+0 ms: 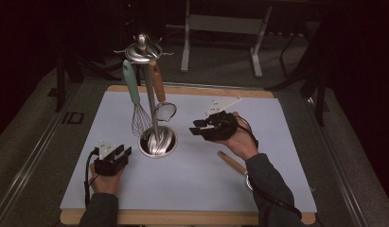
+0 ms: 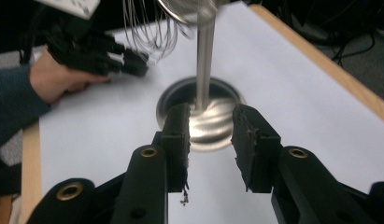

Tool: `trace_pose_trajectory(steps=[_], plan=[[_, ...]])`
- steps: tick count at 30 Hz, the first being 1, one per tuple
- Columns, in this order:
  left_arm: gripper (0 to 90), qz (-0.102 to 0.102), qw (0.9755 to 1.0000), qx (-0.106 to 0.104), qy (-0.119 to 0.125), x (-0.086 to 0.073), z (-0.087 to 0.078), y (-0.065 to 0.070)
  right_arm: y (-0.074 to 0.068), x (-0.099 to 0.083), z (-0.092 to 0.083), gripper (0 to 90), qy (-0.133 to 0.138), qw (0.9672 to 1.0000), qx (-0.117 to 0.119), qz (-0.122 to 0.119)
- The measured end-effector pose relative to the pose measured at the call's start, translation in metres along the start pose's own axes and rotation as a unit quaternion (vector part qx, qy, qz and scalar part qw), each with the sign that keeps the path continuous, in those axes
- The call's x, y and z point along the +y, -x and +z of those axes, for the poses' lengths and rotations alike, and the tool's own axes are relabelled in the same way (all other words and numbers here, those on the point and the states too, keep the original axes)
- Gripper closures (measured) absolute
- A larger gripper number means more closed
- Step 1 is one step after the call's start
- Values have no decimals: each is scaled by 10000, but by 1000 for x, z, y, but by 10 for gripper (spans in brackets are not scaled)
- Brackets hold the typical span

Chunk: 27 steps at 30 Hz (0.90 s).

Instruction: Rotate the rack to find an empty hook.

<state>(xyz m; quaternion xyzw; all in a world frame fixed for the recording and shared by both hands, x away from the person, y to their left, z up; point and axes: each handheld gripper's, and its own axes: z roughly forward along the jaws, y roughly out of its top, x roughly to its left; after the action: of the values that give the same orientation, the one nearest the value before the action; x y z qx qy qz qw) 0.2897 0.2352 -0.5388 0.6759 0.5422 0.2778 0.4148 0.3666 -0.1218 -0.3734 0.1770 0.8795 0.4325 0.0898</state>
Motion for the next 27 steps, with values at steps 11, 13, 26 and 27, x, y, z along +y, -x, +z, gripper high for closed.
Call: trace_pose_trajectory(steps=[11, 13, 26, 27], plan=[[691, -96, 9995, -174, 228, 7, -11, 3, 2, -40, 1, 653, -313, 9990, -105, 314], [686, -142, 9986, -234, 442, 12, -19, 5, 3, -46, 0, 654, -297, 9988, -78, 387], [643, -229, 9918, -609, 1101, 39, -46, 22, 2, -72, 4, 638, -422, 9974, -49, 578], [647, -235, 9909, -652, 1158, 41, -48, 23, 2, -75, 5, 633, -449, 9972, -23, 593]])
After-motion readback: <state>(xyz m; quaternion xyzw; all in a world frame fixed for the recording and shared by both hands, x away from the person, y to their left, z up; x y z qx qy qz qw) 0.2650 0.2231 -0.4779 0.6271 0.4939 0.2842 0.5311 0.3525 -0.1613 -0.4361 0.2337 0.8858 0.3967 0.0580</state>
